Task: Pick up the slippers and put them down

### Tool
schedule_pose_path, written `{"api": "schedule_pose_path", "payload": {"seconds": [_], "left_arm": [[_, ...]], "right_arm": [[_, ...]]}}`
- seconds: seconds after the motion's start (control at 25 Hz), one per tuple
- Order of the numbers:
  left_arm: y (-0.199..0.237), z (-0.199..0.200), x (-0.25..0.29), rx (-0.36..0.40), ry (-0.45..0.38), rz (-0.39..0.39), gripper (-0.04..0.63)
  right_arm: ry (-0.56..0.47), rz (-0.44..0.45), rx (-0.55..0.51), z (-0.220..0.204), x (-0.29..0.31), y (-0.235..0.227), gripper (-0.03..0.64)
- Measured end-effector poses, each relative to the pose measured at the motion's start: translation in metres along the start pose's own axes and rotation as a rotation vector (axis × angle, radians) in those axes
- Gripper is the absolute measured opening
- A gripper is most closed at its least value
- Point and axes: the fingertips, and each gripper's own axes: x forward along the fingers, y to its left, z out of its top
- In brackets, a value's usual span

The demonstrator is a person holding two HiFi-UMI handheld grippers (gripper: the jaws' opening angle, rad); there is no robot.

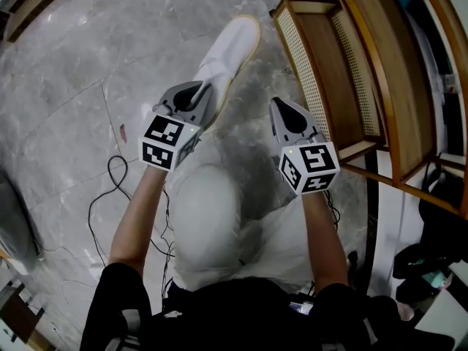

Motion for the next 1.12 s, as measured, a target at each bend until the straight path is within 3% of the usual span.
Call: {"api": "schedule_pose_path", "payload": {"seconds": [0.44, 0.84, 1.0, 1.12], "left_arm": [[0.004, -0.039, 0.022, 0.019, 0.038, -0.012, 0.015], [0.005, -0.099, 0.051, -0.013, 0.110, -0.018, 0.015], [0.003, -0.127, 0.055, -0.039, 0.183, -0.025, 0.015], [0.009, -0.144, 0.063, -0.050, 0.179, 0.000, 0.015]], "right_arm": [[0.013, -0.021, 0.005, -0.026, 0.010, -0.008, -0.008], [0.057, -0.013, 0.005, -0.059, 0.016, -0.010, -0.008], [0.076, -0.009, 0.011, -0.072, 0.020, -0.008, -0.008], [0.081, -0.004, 0.009, -0.077, 0.019, -0.006, -0.008]]}}
